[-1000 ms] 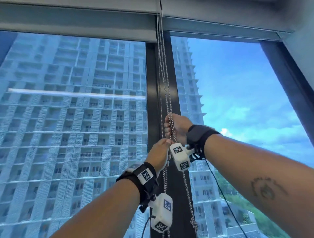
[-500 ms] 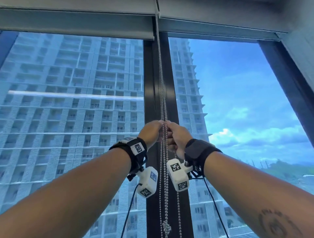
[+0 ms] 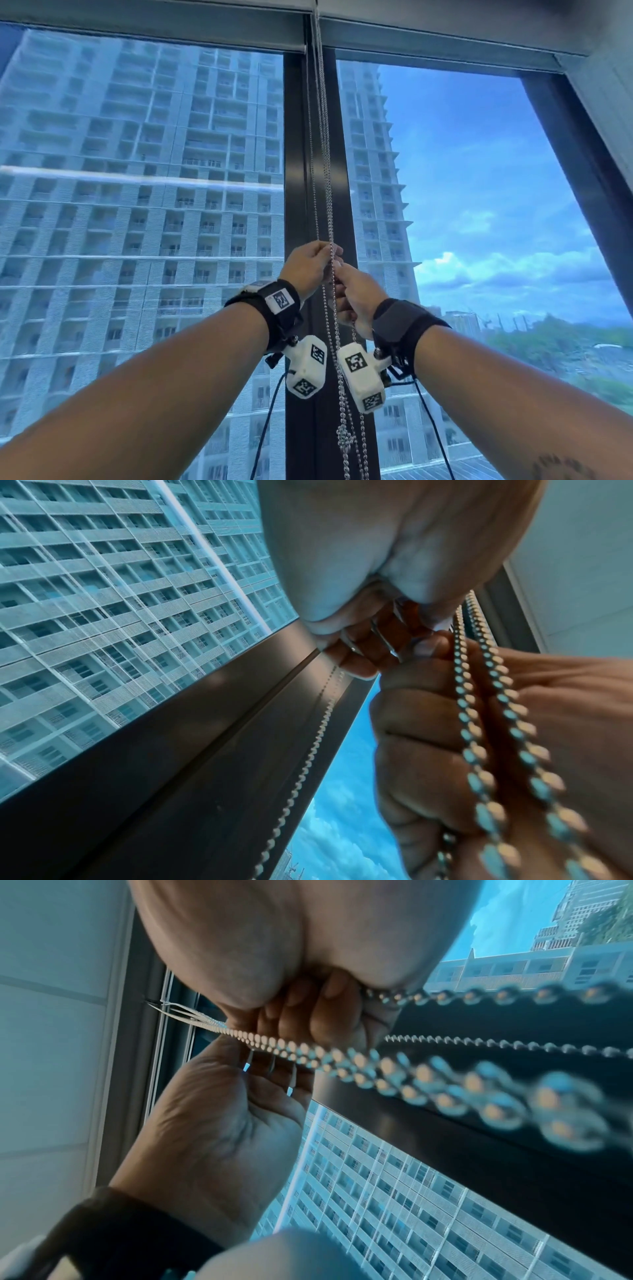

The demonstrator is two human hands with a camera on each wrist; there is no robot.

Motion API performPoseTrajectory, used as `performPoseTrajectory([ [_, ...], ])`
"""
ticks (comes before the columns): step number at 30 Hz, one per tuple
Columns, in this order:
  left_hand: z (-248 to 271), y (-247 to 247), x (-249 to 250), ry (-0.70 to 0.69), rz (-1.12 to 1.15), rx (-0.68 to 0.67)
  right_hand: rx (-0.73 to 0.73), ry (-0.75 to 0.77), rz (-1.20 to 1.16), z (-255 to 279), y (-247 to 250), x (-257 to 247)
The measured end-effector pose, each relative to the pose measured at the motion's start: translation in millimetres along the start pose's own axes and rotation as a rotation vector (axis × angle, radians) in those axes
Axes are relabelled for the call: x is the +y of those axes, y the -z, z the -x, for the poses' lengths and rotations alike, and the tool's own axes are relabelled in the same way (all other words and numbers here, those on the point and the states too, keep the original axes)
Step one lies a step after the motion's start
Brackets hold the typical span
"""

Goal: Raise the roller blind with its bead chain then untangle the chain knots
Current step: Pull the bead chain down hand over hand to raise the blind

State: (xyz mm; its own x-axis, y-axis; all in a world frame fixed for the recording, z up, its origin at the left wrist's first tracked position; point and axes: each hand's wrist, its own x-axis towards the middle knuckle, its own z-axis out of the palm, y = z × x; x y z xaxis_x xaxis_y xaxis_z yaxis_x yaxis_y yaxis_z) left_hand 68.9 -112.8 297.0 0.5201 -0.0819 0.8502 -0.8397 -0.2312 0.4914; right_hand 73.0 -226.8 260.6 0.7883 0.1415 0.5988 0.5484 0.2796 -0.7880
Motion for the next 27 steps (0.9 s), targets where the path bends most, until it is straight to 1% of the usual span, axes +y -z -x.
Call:
performPoseTrajectory([
  [4,0,3,-9,0.001,-0.038,0.006,-0.002,0.052,0.138,-10,2,12],
  [6,1,3,-13,-0.016,-0.146,0.008,-0.008,0.101,0.228,-11,2,15],
  [9,3,3,-20,-0.042,-0.302,0.024,0.043,0.186,0.534,-11,9,21],
  [11,5,2,-29,-0.038,-0.328,0.015,0.094,0.200,0.656,-12,18,32],
  [13,13,0,-42,-0.005,-0.360,-0.026,0.153,0.230,0.724,-12,28,50],
  [16,32,-8,-62,0.025,-0.448,-0.110,0.227,0.200,0.623,-8,37,75],
  [18,46,-14,-74,0.040,-0.419,-0.153,0.268,0.144,0.586,-2,40,85],
  [19,51,-17,-79,0.063,-0.378,-0.168,0.263,0.095,0.585,-2,42,92],
  [21,62,-21,-91,0.116,-0.306,-0.184,0.133,-0.005,0.549,4,42,109],
  [23,71,-23,-101,0.138,-0.282,-0.190,0.023,-0.066,0.526,11,43,124],
  [27,89,-16,-125,0.129,-0.292,-0.166,-0.024,-0.128,0.458,29,41,142],
])
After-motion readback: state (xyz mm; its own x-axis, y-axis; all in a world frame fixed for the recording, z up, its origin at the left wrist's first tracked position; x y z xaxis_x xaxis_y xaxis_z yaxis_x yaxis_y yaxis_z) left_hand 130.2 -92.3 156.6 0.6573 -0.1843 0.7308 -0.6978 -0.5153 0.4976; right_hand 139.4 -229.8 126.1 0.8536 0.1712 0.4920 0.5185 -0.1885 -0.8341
